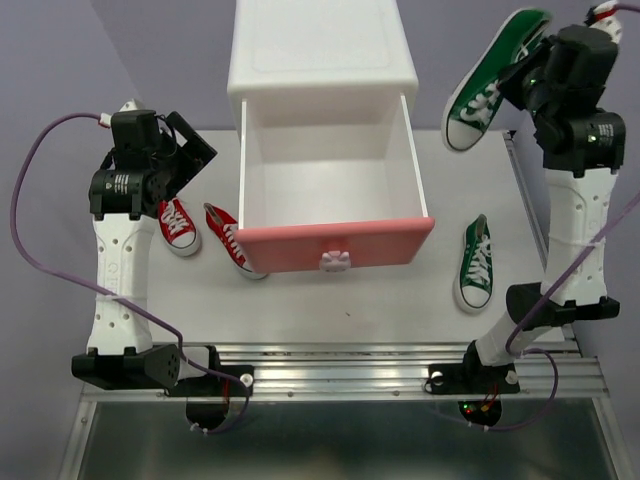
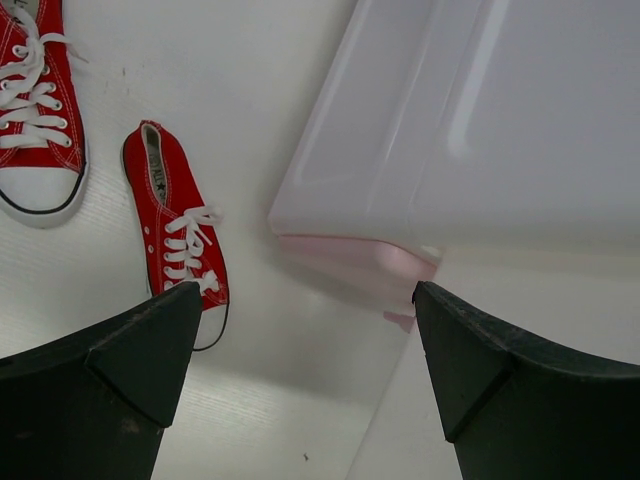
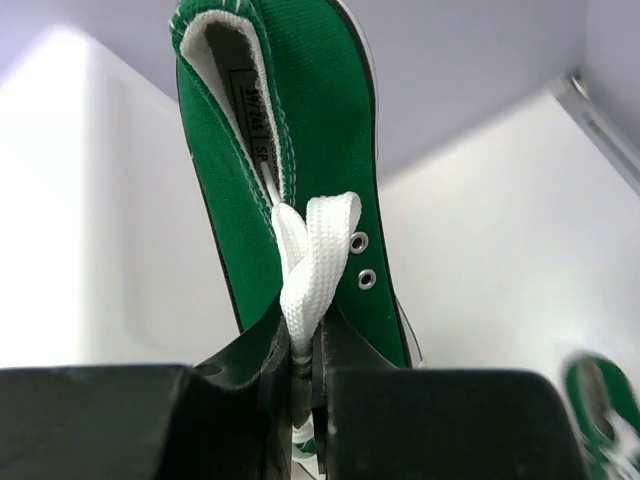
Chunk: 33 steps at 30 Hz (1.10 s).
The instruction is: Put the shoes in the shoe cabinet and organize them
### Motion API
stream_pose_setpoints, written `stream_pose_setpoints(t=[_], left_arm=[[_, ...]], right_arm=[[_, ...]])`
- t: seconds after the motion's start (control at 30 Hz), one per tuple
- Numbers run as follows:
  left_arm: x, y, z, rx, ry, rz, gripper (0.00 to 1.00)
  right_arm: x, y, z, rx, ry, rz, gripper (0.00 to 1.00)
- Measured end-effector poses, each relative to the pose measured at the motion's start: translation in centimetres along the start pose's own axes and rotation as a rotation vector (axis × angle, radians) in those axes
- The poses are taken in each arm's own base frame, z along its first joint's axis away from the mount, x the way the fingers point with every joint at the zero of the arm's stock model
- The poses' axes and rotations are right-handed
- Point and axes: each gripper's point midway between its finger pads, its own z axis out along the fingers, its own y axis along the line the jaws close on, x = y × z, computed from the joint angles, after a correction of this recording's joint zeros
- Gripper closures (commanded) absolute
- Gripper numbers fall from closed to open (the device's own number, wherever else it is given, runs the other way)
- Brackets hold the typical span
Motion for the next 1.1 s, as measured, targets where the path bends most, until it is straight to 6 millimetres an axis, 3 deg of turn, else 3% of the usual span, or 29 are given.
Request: stream_pose_setpoints(t=[0.1,0.23,0.33,0.53,0.67,0.73,0.87,0.97,1.1], left_arm=[[-0.3,-0.5,0.3,0.012,0.005,0.0,0.01],[-0.8,-1.3,0.6,0.037,0.0,0.0,0.01],[-0.7,-1.5,0.8,0.044,0.003,0.0,0.01],[-0.7,-1.7,0.9,0.053,0.01,-0.005,0.01],[-0.7,-1.8,0.9,0.059,0.01,-0.011,0.01],[-0.7,-1.9,0.9,0.061,0.009,-0.012,0.01],[-0.8,-2.0,1.0,0.065,0.01,-0.017,0.01],[-0.7,-2.2,1.2,0.074,0.014,-0.019,0.01],[-0.8,-2.6,1.4,0.09,0.015,-0.026,0.01]], right_arm=[[-5.8,2.8,-3.2,-0.115,-0.167,0.087,0.99],[-8.5,4.8,-6.0,-0.238,-0.252,0.171,0.99],[-8.5,6.5,-5.9,-0.318,-0.232,0.211,0.99],[-6.7,12.2,-2.9,-0.557,-0.103,0.336,0.99],[-6.5,14.3,-2.3,-0.638,-0.063,0.411,0.99],[-6.4,15.8,-2.9,-0.69,-0.052,0.435,0.99],[-4.9,20.6,-6.7,-0.856,0.015,0.448,0.99],[-4.0,22.5,-8.5,-0.932,0.05,0.446,0.99],[-4.3,23.9,-10.2,-1.024,0.076,0.49,0.99]])
